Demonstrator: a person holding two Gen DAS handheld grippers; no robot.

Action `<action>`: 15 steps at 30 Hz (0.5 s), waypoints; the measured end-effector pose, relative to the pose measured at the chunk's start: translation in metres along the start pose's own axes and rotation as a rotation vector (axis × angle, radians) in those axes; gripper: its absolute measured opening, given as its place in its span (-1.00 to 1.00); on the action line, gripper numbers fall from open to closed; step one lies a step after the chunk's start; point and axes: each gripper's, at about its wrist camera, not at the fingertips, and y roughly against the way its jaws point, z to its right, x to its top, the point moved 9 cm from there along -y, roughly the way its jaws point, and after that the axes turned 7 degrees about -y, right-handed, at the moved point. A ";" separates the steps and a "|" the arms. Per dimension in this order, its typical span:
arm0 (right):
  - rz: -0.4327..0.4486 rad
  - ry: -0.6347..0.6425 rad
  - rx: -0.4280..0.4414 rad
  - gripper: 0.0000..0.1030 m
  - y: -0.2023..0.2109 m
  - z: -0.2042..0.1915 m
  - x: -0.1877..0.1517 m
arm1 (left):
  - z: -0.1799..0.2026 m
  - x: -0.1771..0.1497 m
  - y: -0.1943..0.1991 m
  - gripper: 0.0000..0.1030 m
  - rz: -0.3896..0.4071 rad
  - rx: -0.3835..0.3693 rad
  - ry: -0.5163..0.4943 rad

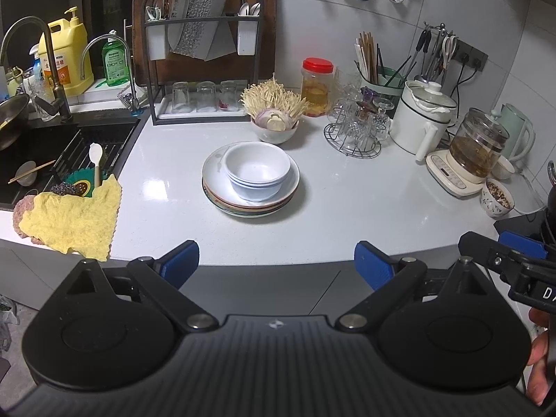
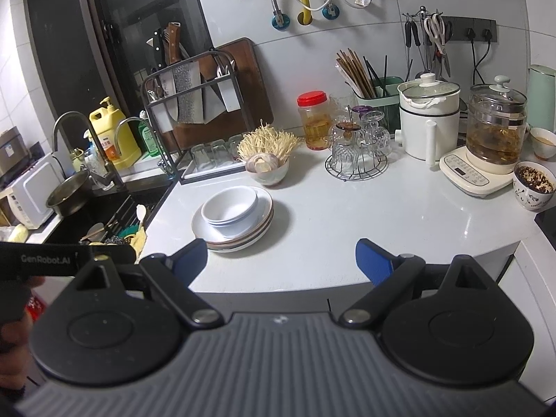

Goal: Organize plates and bowls

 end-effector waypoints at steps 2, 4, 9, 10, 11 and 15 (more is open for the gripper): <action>-0.002 -0.003 0.002 0.82 0.000 0.000 -0.001 | 0.000 -0.001 0.000 0.90 -0.004 0.000 0.003; -0.002 -0.002 0.002 0.82 0.000 0.000 0.000 | 0.000 -0.002 0.000 0.90 -0.008 0.000 0.005; -0.002 -0.001 0.000 0.82 0.000 0.000 -0.001 | 0.000 -0.002 0.000 0.90 -0.006 -0.003 0.005; -0.002 -0.003 0.000 0.82 0.000 0.000 -0.001 | 0.000 -0.003 0.000 0.90 -0.005 -0.005 0.005; -0.002 -0.004 0.000 0.82 0.000 0.000 -0.001 | 0.001 -0.003 0.001 0.90 -0.004 -0.007 0.006; -0.001 -0.004 -0.003 0.82 0.002 -0.001 -0.001 | 0.003 -0.003 0.001 0.90 -0.001 -0.013 0.004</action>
